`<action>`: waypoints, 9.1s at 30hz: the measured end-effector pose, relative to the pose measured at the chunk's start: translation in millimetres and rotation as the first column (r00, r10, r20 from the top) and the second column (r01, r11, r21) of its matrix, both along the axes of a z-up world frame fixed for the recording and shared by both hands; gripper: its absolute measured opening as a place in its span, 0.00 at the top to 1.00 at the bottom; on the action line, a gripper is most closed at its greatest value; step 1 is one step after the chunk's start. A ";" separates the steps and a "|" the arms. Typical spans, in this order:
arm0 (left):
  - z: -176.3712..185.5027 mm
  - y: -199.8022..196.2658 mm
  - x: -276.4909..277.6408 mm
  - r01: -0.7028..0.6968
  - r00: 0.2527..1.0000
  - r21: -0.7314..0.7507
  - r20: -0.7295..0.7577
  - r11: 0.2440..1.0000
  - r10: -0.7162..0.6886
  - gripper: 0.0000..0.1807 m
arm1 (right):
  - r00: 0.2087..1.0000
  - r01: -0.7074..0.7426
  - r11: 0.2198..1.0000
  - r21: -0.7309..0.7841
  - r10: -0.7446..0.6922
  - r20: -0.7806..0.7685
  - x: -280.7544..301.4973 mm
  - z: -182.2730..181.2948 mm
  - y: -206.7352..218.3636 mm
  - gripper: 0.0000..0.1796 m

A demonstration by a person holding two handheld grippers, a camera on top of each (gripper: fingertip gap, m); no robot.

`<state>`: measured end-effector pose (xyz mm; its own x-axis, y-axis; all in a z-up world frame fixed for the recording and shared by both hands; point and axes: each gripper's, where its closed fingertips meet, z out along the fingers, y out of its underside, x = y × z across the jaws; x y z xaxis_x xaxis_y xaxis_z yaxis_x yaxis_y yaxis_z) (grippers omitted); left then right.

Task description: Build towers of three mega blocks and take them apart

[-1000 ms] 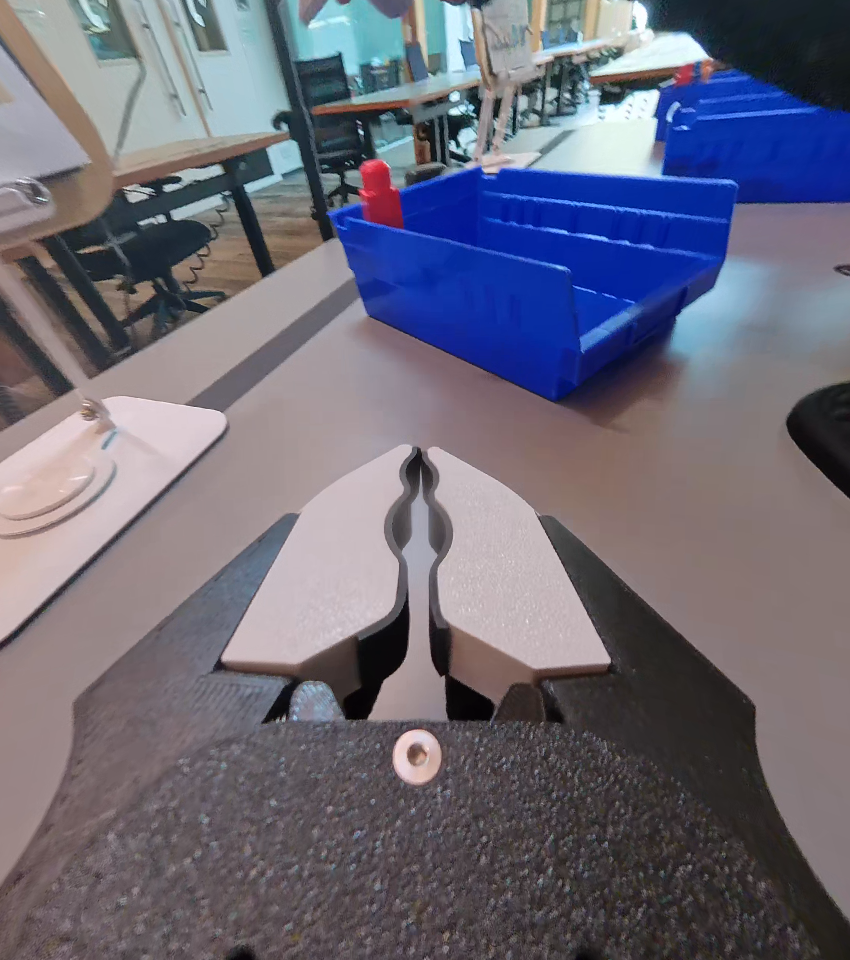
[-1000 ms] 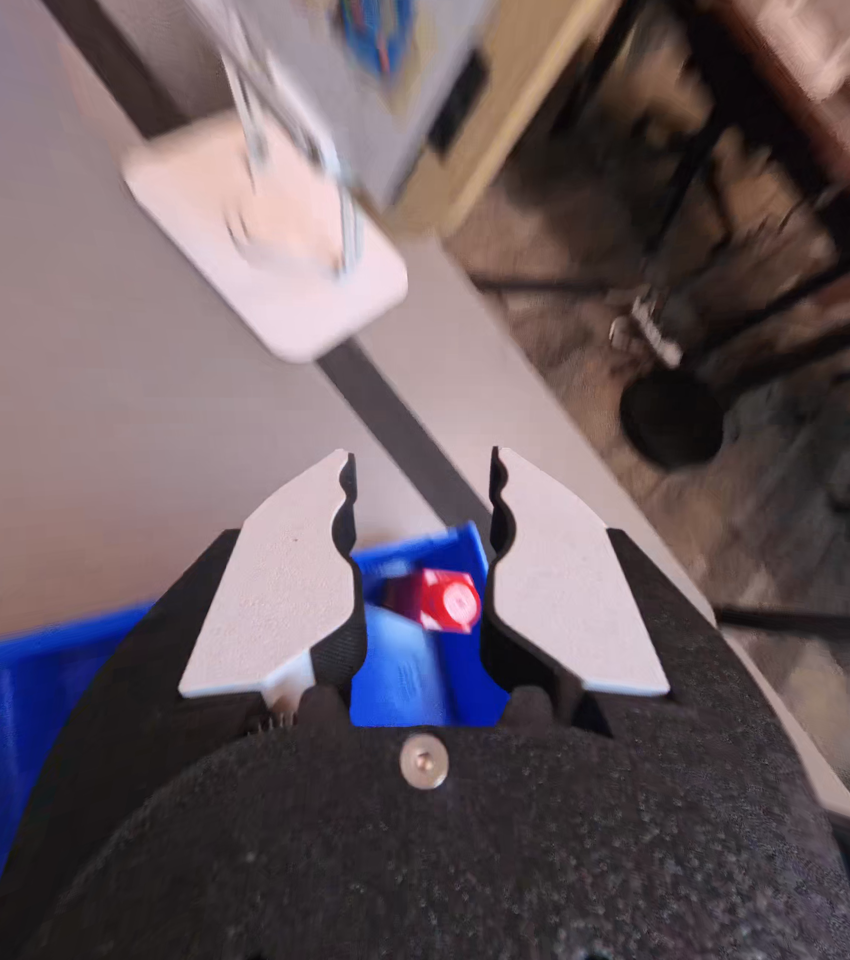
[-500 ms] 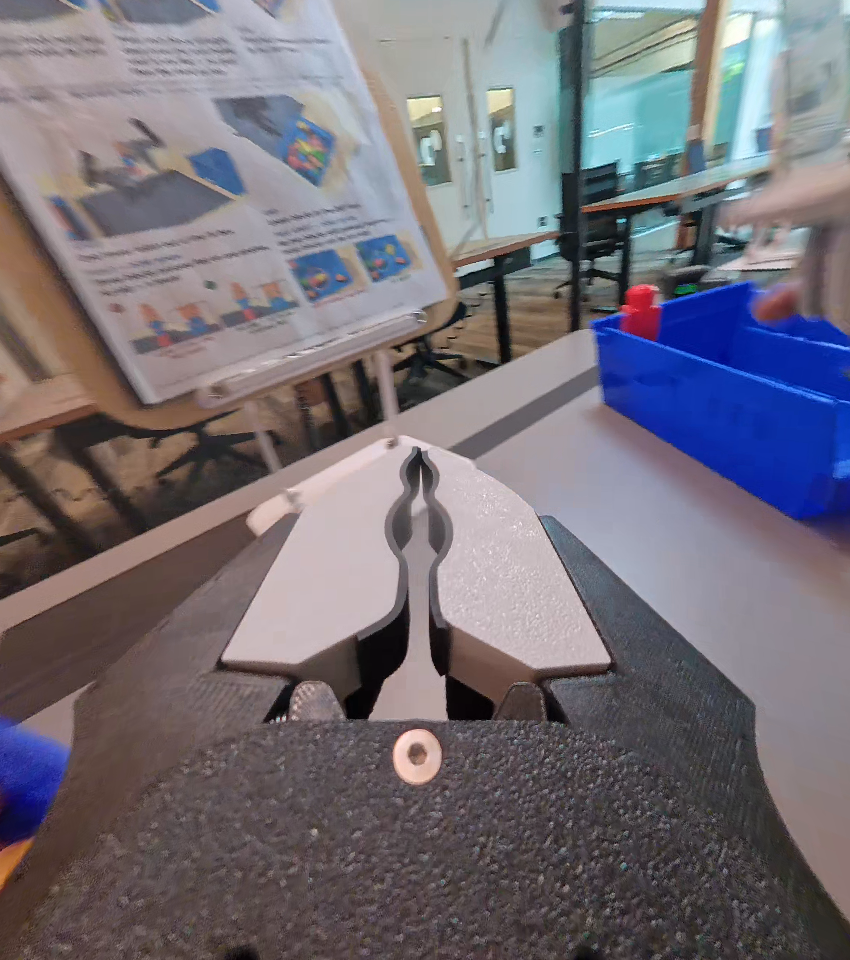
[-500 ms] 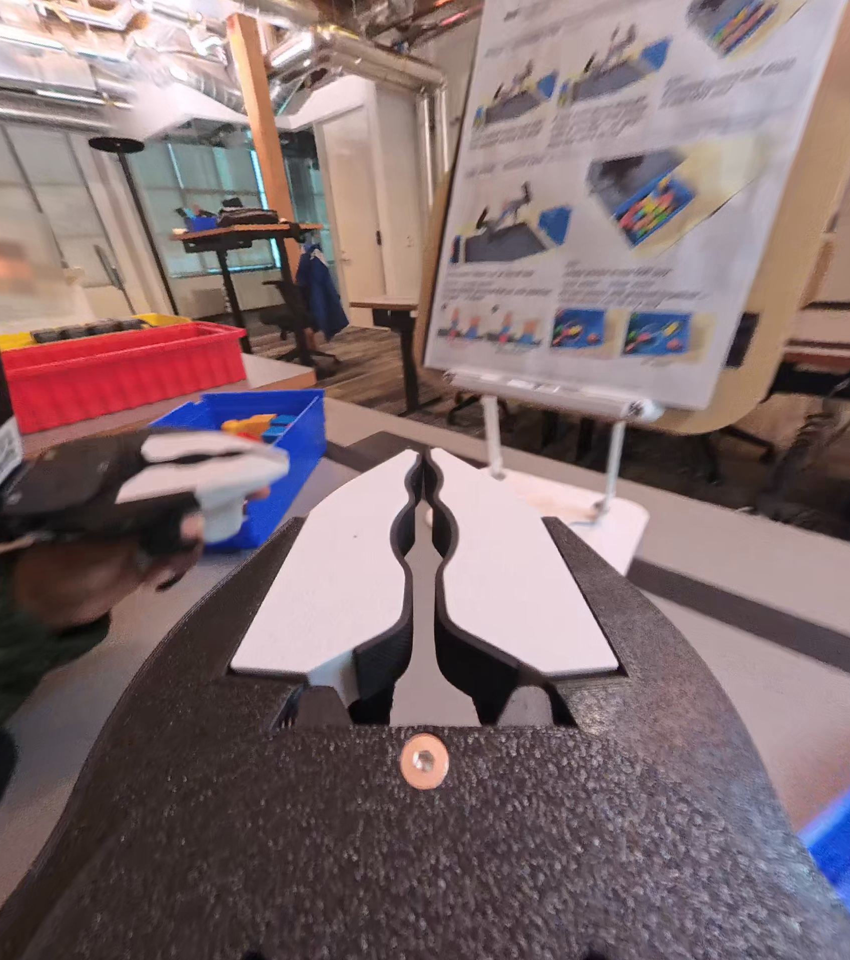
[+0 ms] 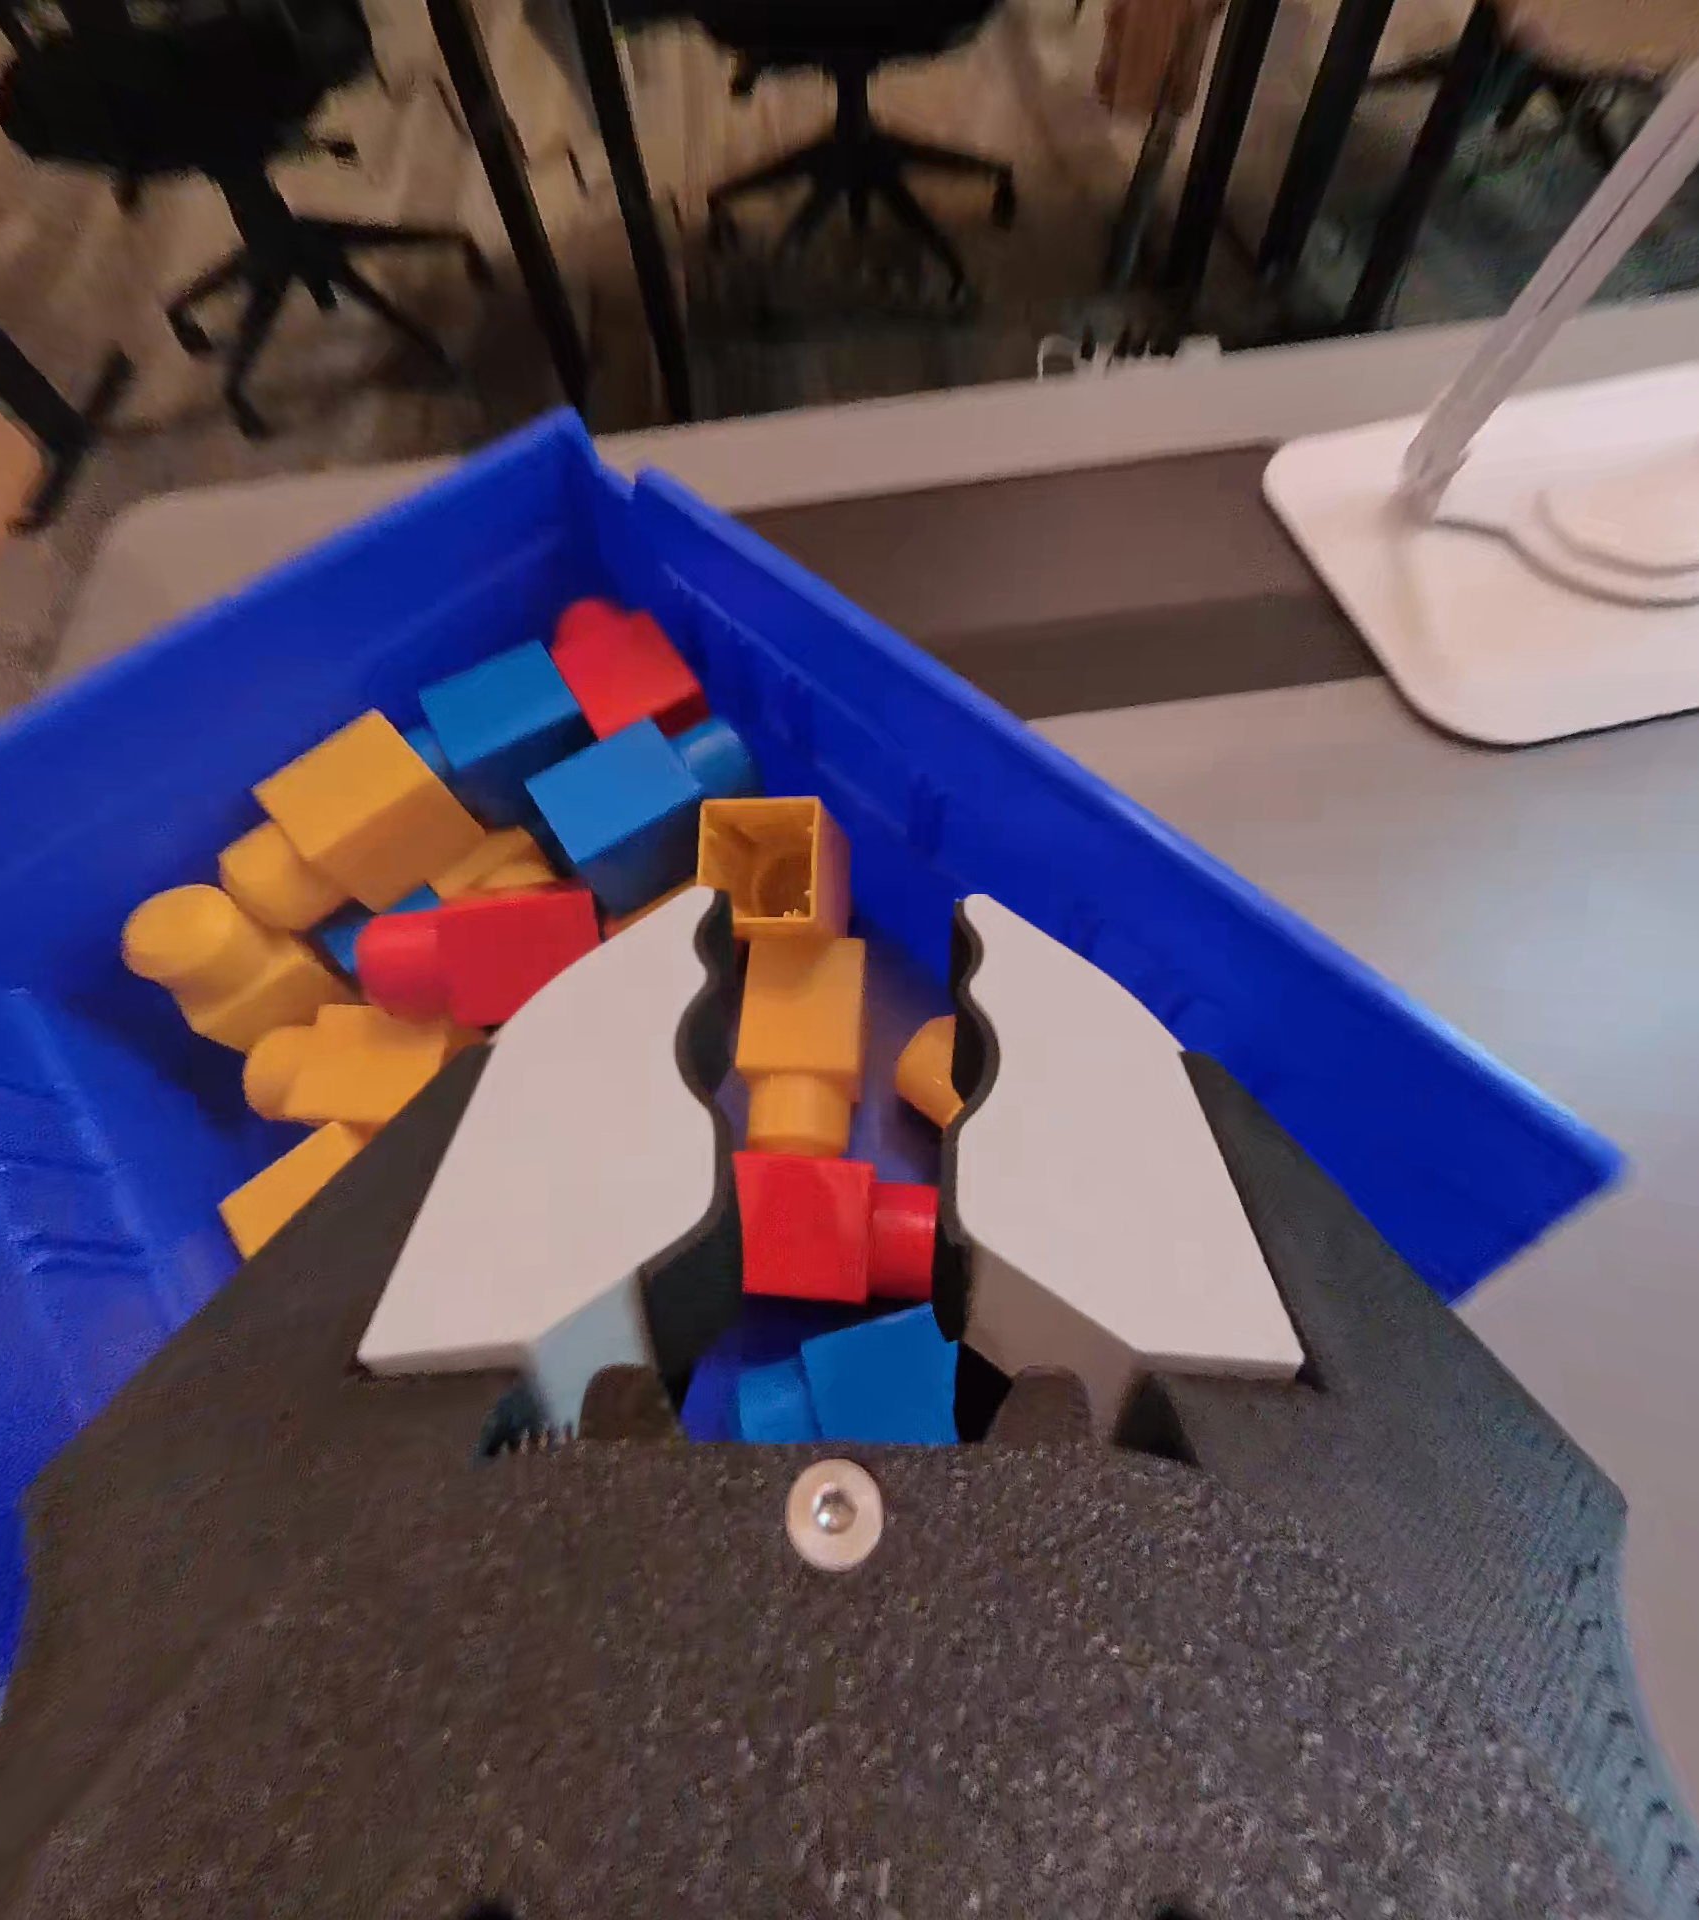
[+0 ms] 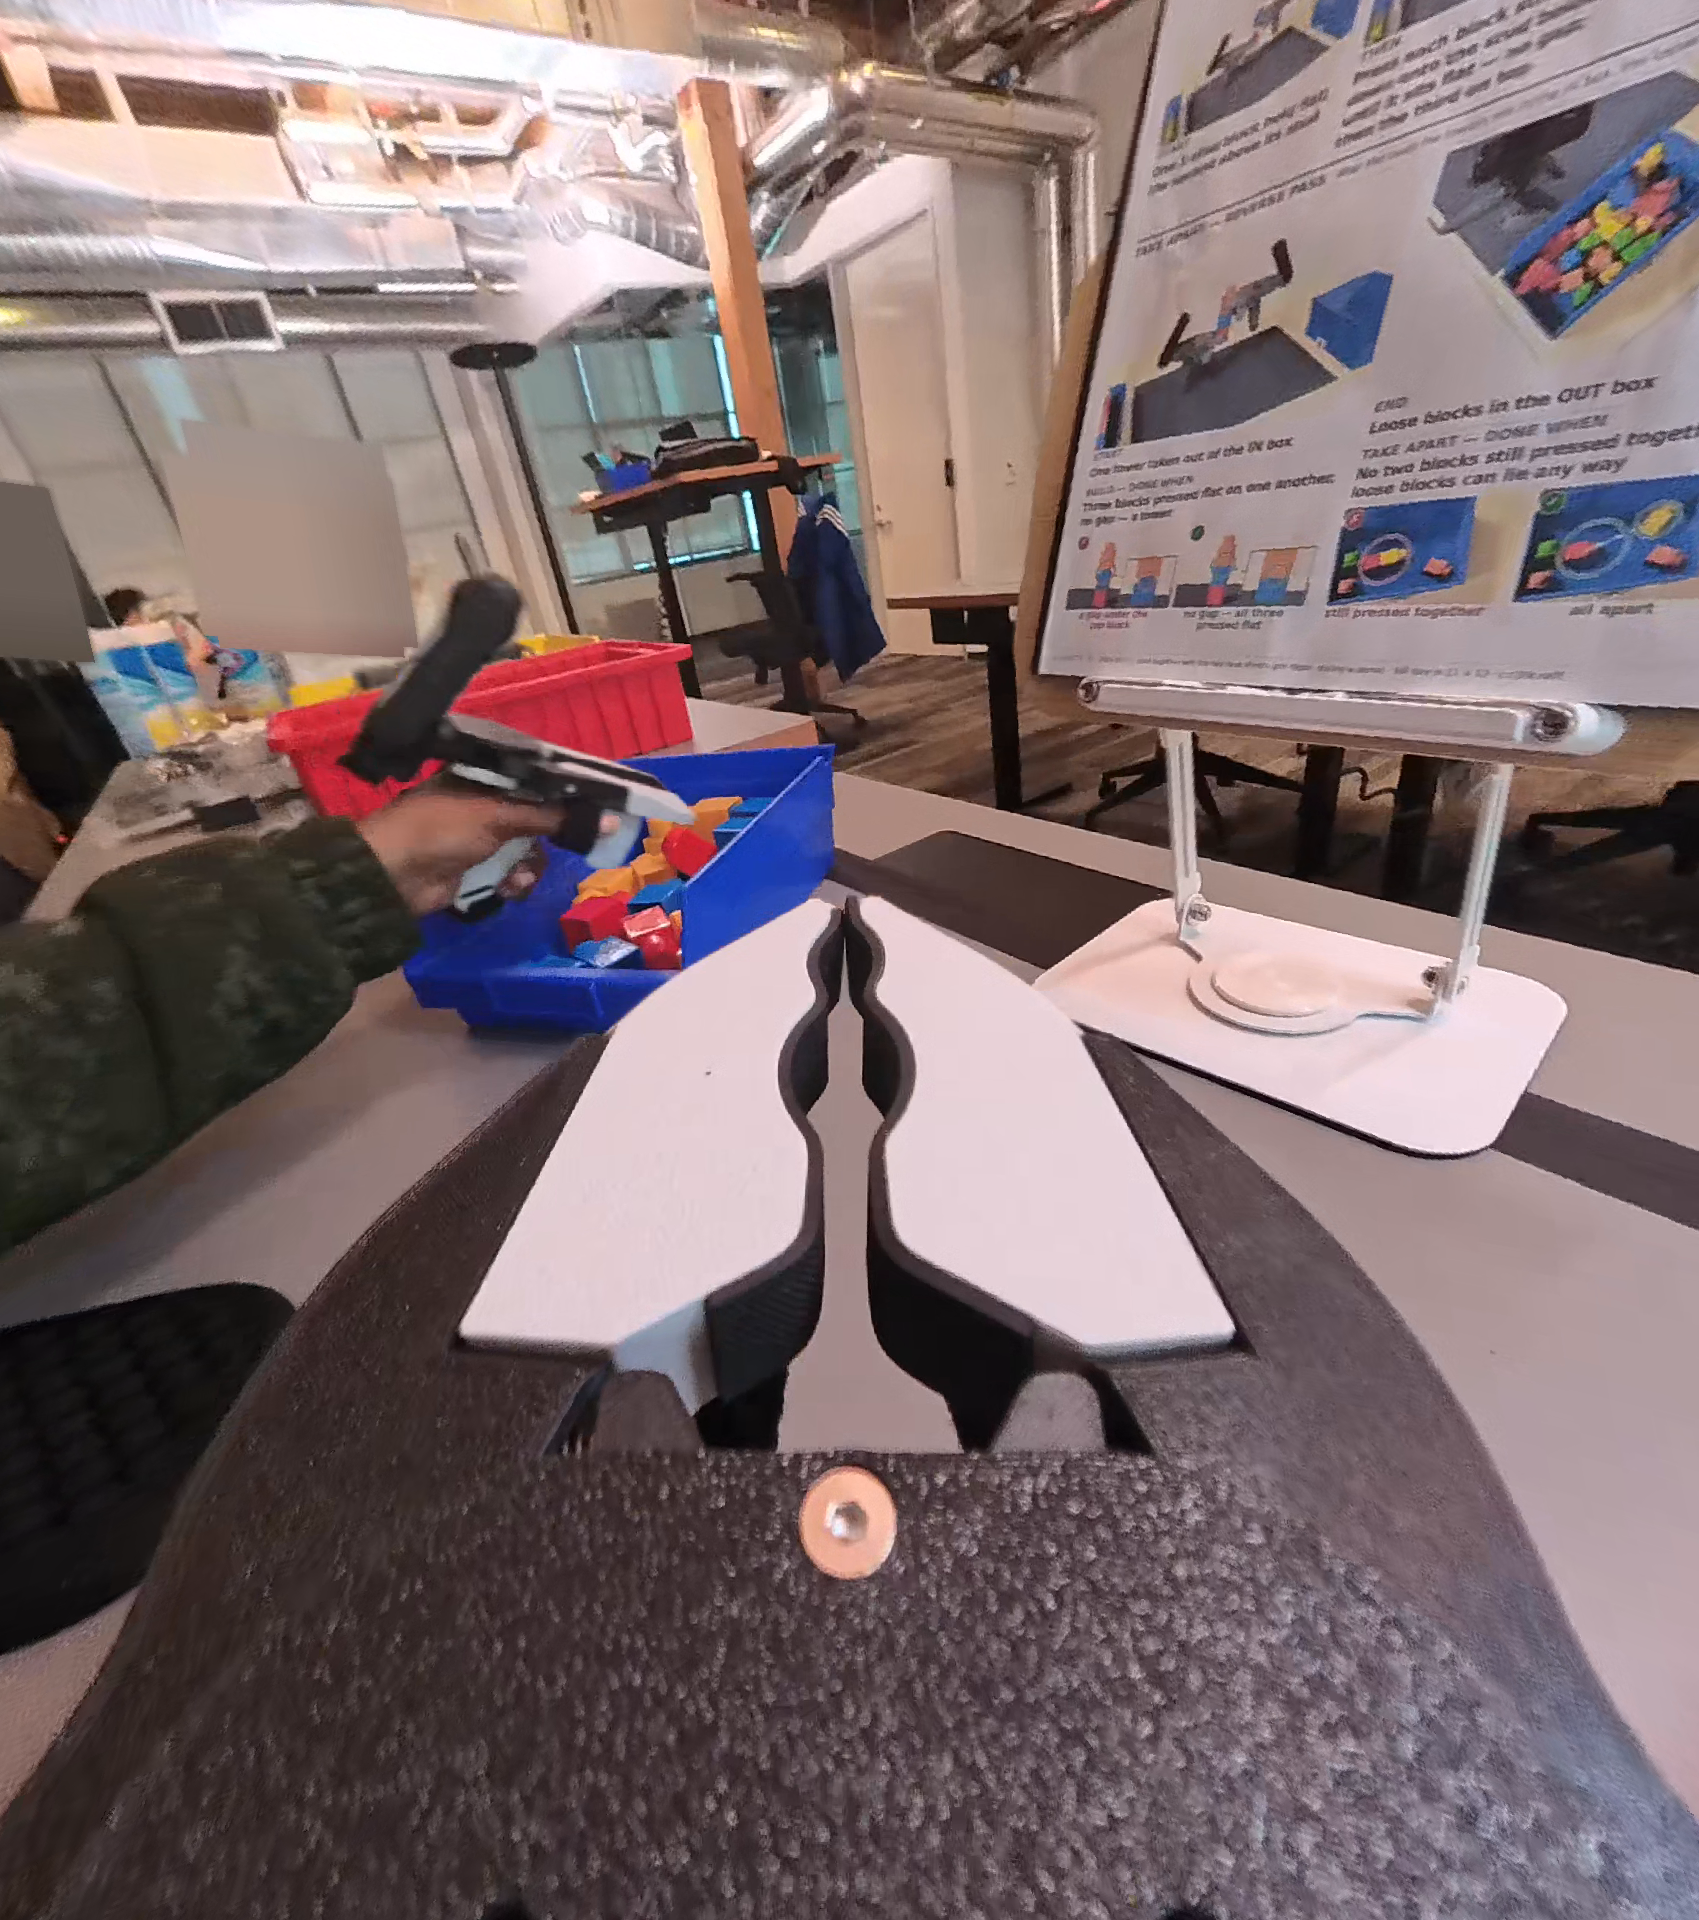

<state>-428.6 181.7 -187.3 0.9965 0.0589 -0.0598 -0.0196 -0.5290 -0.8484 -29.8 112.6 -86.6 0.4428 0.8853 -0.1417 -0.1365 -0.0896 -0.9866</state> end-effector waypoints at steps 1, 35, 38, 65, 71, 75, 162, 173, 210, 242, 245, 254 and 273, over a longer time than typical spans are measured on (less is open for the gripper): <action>-10.2 6.4 -2.9 0.000 1.000 -0.040 -0.003 0.999 0.000 0.77 | 1.000 -0.009 1.000 0.016 0.009 0.010 -2.2 -0.2 -2.3 1.00; 123.4 -130.1 345.0 0.403 0.185 0.840 0.315 0.364 -0.931 0.80 | 0.890 -0.404 0.914 -0.042 0.381 -0.251 -41.9 11.2 -67.2 0.77; 105.9 -129.9 355.6 0.500 0.192 0.790 0.298 0.355 -0.935 0.80 | 0.893 -0.395 0.918 -0.025 0.378 -0.244 -30.5 10.0 -58.7 1.00; 80.6 -147.6 363.9 0.658 0.156 0.721 0.151 0.217 -0.976 0.80 | 0.803 -0.588 0.808 -0.046 0.576 -0.156 -41.2 -10.2 -80.9 0.83; 65.9 -140.9 365.8 0.689 0.182 0.683 0.157 0.240 -0.971 0.80 | 0.847 -0.529 0.848 -0.029 0.526 -0.077 -42.9 -13.4 -76.6 0.79; 59.6 -145.8 369.7 0.729 0.168 0.653 0.121 0.206 -0.978 0.80 | 0.874 -0.486 0.874 -0.027 0.485 -0.036 -43.3 -17.1 -69.2 0.71; -63.5 -128.3 350.4 0.954 0.291 0.051 0.085 0.296 -0.953 0.69 | 0.809 -0.367 0.926 -0.083 0.362 0.463 -32.9 -73.9 -49.9 0.80; -76.4 -141.6 360.2 0.969 0.238 -0.080 0.023 0.235 -0.971 0.71 | 0.739 -0.405 0.902 -0.152 0.420 0.526 -42.3 -99.6 -60.3 0.80; 30.2 -115.3 356.4 0.786 0.309 0.488 0.219 0.378 -0.926 0.80 | 0.939 -0.343 0.936 -0.078 0.343 -0.005 -5.4 -3.5 -28.4 0.80; 108.4 -140.6 368.6 0.573 0.308 0.741 0.202 0.351 -0.930 1.00 | 0.729 -0.444 0.875 -0.192 0.228 -0.645 -21.1 23.1 -43.3 0.79; 116.7 -140.7 364.5 0.570 0.313 0.749 0.183 0.338 -0.932 1.00 | 0.743 -0.444 0.880 -0.168 0.257 -0.618 -16.8 29.5 -46.0 0.80; 71.6 -136.1 361.1 0.779 0.321 0.521 0.144 0.348 -0.936 0.69 | 0.798 -0.457 0.865 -0.208 0.295 -0.525 -14.6 17.2 -33.6 0.80; -92.6 -118.8 352.5 0.850 0.452 -0.267 -0.069 0.453 -0.889 0.68 | 0.876 -0.388 0.892 -0.233 0.278 -0.394 -11.5 -2.6 -15.6 0.80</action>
<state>-76.1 62.9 -279.9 0.4847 -0.8631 -0.1415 -0.6866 -0.2752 -0.6729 -41.2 97.0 -89.2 0.0036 0.8619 -0.5070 -0.3672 -0.4705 -0.8024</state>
